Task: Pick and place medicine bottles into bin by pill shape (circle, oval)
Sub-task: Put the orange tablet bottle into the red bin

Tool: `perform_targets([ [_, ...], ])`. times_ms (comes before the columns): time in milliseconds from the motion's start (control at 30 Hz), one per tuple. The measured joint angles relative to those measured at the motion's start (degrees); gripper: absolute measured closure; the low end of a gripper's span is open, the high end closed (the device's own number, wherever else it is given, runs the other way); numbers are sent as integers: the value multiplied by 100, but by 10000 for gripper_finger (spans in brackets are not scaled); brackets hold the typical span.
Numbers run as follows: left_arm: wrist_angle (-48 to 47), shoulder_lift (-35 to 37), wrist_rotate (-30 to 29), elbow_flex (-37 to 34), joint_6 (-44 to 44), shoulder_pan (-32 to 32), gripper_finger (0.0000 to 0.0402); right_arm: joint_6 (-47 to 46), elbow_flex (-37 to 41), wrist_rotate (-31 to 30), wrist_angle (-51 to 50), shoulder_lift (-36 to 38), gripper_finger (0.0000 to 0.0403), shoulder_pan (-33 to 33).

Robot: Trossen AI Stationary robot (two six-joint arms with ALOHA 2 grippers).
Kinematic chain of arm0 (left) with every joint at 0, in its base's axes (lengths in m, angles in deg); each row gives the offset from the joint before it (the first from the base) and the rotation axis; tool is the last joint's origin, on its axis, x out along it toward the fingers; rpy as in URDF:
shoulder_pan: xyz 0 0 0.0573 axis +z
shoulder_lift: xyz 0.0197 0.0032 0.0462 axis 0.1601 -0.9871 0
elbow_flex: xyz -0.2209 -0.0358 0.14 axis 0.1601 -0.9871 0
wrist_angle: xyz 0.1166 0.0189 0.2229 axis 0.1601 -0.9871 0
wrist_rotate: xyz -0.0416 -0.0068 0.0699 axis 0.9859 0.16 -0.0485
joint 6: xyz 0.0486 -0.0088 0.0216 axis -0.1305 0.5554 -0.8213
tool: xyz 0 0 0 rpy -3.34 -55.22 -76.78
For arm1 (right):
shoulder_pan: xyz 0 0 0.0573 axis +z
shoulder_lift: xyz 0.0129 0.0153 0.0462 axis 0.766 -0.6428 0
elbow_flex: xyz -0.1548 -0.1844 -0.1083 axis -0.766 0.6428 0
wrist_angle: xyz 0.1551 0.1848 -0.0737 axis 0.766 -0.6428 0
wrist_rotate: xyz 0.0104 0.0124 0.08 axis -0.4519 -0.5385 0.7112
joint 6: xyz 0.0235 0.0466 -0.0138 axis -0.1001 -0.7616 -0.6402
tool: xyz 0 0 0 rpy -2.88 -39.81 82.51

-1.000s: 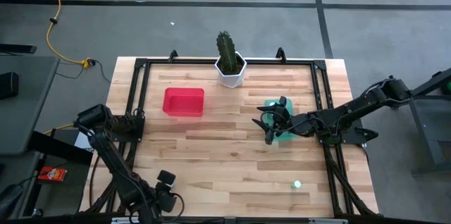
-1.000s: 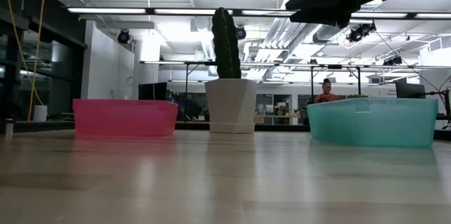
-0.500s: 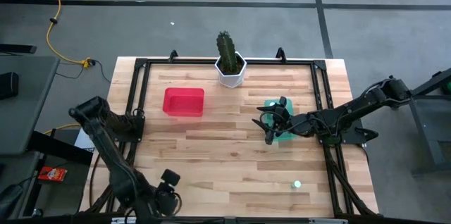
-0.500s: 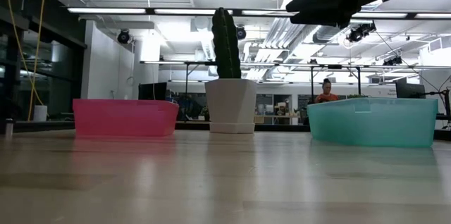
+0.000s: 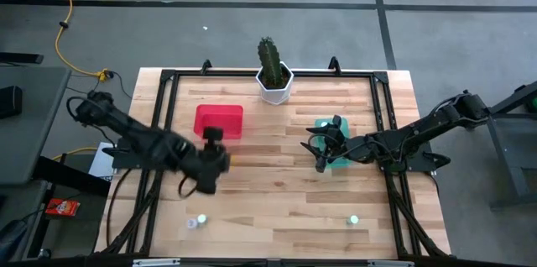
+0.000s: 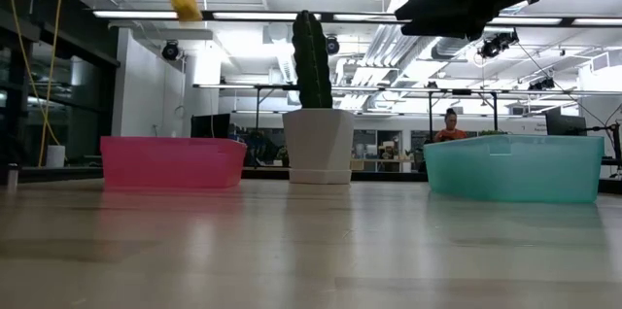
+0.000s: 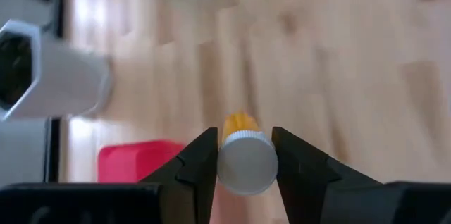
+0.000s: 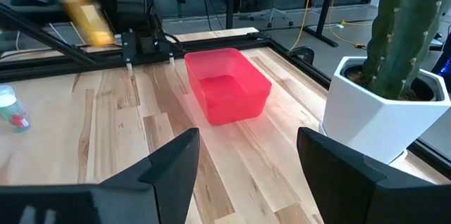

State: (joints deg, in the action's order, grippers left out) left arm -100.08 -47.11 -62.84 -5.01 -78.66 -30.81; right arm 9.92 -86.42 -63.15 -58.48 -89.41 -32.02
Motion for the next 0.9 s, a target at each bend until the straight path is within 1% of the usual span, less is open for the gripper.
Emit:
perform_targets([
  [100,447,346,19,-524,-83,583,288,-68,0,-2,-19,0,171,0],
  [200,836,610,180,-954,-168,1057,288,-67,0,-2,-42,0,171,0],
  [333,960,710,351,-1196,-159,1509,287,-65,0,-2,-12,0,171,0],
  [600,1049,711,351,-1244,45,2011,287,-67,0,-2,-3,-2,171,0],
  [900,1061,711,353,-1243,62,2228,287,-65,0,-2,-1,-2,171,0],
])
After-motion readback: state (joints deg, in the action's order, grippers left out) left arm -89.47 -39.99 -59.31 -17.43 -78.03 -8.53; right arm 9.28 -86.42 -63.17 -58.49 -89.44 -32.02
